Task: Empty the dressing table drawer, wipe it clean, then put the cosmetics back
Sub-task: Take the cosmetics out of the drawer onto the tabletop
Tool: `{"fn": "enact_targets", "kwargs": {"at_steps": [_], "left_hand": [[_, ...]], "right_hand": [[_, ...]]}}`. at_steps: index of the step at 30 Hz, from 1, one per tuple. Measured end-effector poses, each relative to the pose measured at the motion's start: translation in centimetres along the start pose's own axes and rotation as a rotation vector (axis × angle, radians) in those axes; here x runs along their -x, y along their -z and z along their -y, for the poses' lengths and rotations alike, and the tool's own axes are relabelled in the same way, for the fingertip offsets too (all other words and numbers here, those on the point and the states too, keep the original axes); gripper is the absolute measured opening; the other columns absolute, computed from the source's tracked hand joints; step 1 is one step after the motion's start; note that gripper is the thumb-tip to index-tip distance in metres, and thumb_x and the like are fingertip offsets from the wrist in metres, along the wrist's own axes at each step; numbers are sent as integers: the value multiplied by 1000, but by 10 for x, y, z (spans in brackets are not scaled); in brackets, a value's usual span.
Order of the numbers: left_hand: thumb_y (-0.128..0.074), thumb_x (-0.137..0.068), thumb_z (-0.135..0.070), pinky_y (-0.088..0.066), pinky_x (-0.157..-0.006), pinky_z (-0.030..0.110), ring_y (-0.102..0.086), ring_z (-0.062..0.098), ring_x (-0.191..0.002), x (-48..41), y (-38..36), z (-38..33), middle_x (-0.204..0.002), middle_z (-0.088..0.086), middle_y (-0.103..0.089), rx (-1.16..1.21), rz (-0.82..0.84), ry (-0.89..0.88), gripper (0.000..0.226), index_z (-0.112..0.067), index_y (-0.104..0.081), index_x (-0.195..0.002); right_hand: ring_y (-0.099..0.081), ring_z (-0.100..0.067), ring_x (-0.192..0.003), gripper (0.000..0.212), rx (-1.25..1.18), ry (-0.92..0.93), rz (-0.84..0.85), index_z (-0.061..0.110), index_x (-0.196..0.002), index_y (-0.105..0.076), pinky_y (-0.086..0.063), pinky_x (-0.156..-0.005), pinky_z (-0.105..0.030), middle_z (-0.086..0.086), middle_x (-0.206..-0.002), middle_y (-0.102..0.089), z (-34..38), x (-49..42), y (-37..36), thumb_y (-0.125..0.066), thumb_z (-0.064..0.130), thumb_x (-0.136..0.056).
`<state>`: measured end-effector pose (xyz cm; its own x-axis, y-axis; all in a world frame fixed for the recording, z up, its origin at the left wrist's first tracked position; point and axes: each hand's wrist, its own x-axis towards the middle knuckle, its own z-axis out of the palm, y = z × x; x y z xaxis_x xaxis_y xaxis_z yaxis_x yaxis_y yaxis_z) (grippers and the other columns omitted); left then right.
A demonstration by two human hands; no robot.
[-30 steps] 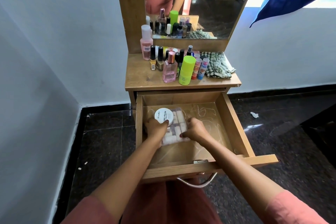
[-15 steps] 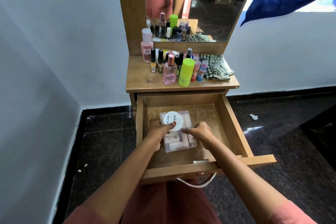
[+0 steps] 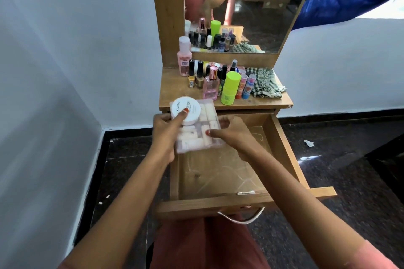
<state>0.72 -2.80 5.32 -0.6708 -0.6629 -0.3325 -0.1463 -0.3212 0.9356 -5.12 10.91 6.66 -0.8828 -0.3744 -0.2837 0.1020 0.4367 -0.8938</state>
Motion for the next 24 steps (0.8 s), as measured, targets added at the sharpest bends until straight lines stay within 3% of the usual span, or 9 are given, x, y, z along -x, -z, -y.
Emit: {"fn": "enact_targets", "kwargs": {"at_steps": [4, 8, 9, 10, 12, 13, 17, 24], "left_hand": [[-70, -79, -26, -47, -56, 23, -58, 17, -88, -18, 10, -19, -113, 10, -60, -24, -146, -91, 38, -8, -51, -107], [-69, -80, -27, -54, -80, 34, -60, 23, -101, -41, 16, -31, -119, 12, -60, -70, -193, -109, 42, -5, -53, -112], [-68, -81, -28, -53, -86, 37, -60, 24, -103, -46, 17, -33, -120, 12, -59, -89, -194, -111, 42, -5, -53, -113], [-68, -81, -29, -52, -89, 39, -59, 25, -104, -51, 17, -34, -120, 12, -58, -108, -196, -116, 42, -5, -53, -113], [-67, -82, -29, -51, -88, 34, -58, 22, -101, -61, 16, -37, -121, 11, -57, -143, -204, -138, 42, -5, -53, -114], [-66, -82, -28, -50, -84, 30, -57, 20, -99, -66, 16, -39, -122, 11, -57, -159, -207, -149, 42, -5, -53, -114], [-65, -83, -29, -49, -72, 26, -54, 17, -90, -84, 14, -42, -122, 10, -58, -169, -201, -113, 42, -5, -54, -114], [-60, -86, -29, -49, -72, 27, -58, 20, -90, -99, 10, -41, -119, 11, -61, -230, -189, -137, 35, -4, -59, -111]], "right_hand": [[-54, -8, -87, 55, 58, 150, 93, 8, -119, -52, -46, -69, -18, -4, -109, -61, 19, -5, -19, -76, 7, -70], [-45, -11, -94, 65, 259, 330, 47, 1, -125, -49, -44, -58, -20, -14, -122, -57, 29, -15, -37, -76, 1, -67], [-45, -12, -92, 63, 280, 362, 26, -2, -124, -50, -45, -63, -18, -18, -121, -57, 30, -19, -41, -75, -2, -67], [-45, -14, -91, 61, 292, 384, 7, -6, -123, -50, -43, -64, -7, -21, -121, -56, 30, -24, -45, -74, -5, -67], [-47, -17, -93, 60, 319, 399, -22, -7, -125, -48, -39, -59, 5, -22, -123, -53, 30, -34, -52, -71, -7, -70], [-50, -19, -98, 59, 339, 396, -34, -6, -127, -47, -41, -65, 3, -21, -125, -52, 30, -39, -55, -70, -5, -73], [-52, -28, -115, 53, 402, 399, -60, -1, -127, -49, -45, -90, -26, -19, -129, -51, 31, -55, -60, -68, 2, -78], [-45, -27, -123, 46, 464, 437, -92, -3, -126, -49, -29, -94, -17, -19, -133, -48, 29, -64, -65, -62, 7, -84]]}}
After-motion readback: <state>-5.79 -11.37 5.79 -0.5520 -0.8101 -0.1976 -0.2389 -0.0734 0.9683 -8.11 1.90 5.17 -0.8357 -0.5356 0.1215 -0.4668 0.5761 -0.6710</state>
